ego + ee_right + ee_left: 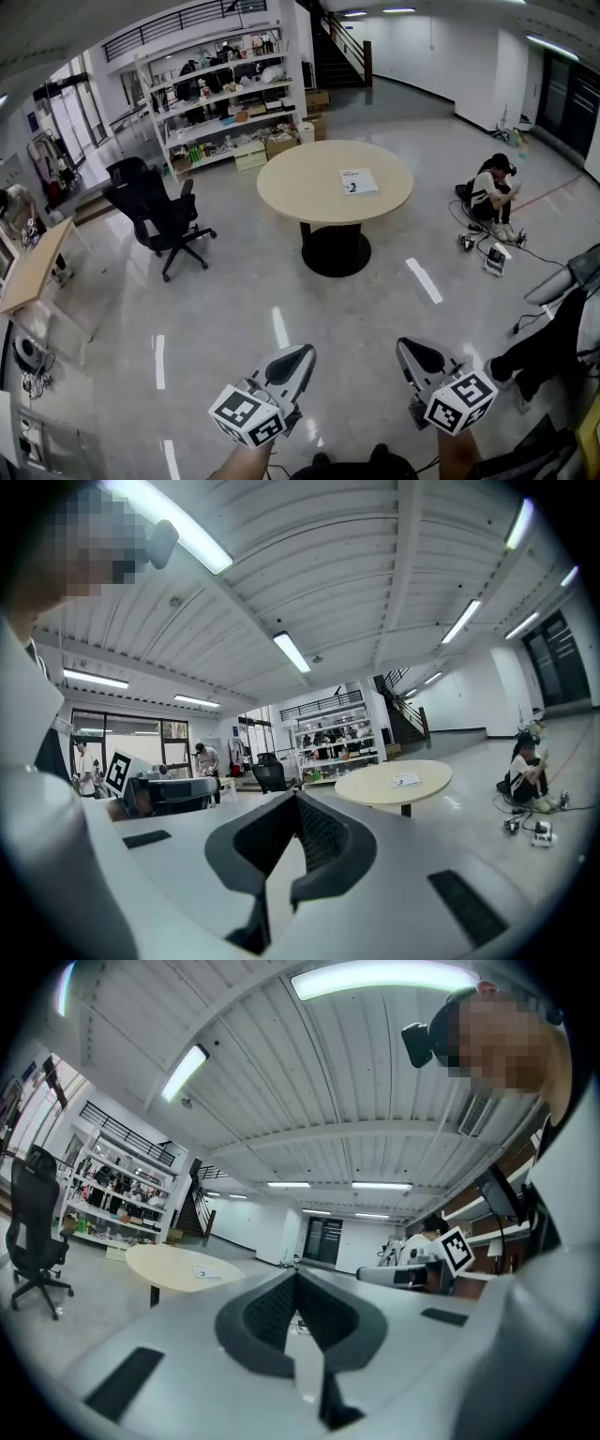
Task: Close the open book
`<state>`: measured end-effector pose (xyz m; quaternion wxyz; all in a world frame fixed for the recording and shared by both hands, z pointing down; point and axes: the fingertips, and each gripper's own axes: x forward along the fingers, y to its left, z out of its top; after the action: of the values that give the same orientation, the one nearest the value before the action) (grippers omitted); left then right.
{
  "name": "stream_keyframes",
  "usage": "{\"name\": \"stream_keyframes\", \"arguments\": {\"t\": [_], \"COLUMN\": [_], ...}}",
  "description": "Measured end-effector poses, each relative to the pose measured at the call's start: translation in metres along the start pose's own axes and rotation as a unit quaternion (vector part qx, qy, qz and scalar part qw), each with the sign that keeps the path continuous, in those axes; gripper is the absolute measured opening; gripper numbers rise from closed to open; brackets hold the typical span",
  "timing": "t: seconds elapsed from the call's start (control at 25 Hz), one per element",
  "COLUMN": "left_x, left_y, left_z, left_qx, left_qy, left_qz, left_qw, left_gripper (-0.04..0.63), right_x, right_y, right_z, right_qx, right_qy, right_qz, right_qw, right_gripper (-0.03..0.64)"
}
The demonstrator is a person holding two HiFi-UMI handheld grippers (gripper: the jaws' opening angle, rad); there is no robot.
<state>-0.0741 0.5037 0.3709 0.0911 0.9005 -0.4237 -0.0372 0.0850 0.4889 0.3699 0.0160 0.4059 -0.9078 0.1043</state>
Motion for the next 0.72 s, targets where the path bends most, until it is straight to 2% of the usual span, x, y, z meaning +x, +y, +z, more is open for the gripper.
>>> {"name": "stream_keyframes", "arguments": {"t": [0.2,0.36,0.72], "left_x": [0.001,0.007,0.02], "left_y": [-0.034,-0.062,-0.092], "left_z": [0.002,0.012,0.008], "left_qx": [0.013,0.033,0.023], "left_qy": [0.031,0.022,0.017], "left_qz": [-0.029,-0.041,-0.042], "left_qw": [0.999,0.9984,0.9987], "left_gripper": [-0.015,-0.015,-0.015], "right_x": [-0.028,-0.053,-0.081], "right_y": [0.005,-0.005,-0.02], "right_z": [0.001,0.014,0.014], "right_qx": [-0.023,-0.029,-0.026], "right_qy": [0.011,-0.011,-0.015], "right_qz": [-0.006,-0.023,-0.031], "right_qw": [1.0,0.999,0.999], "right_gripper": [-0.002,-0.002,-0.002]}}
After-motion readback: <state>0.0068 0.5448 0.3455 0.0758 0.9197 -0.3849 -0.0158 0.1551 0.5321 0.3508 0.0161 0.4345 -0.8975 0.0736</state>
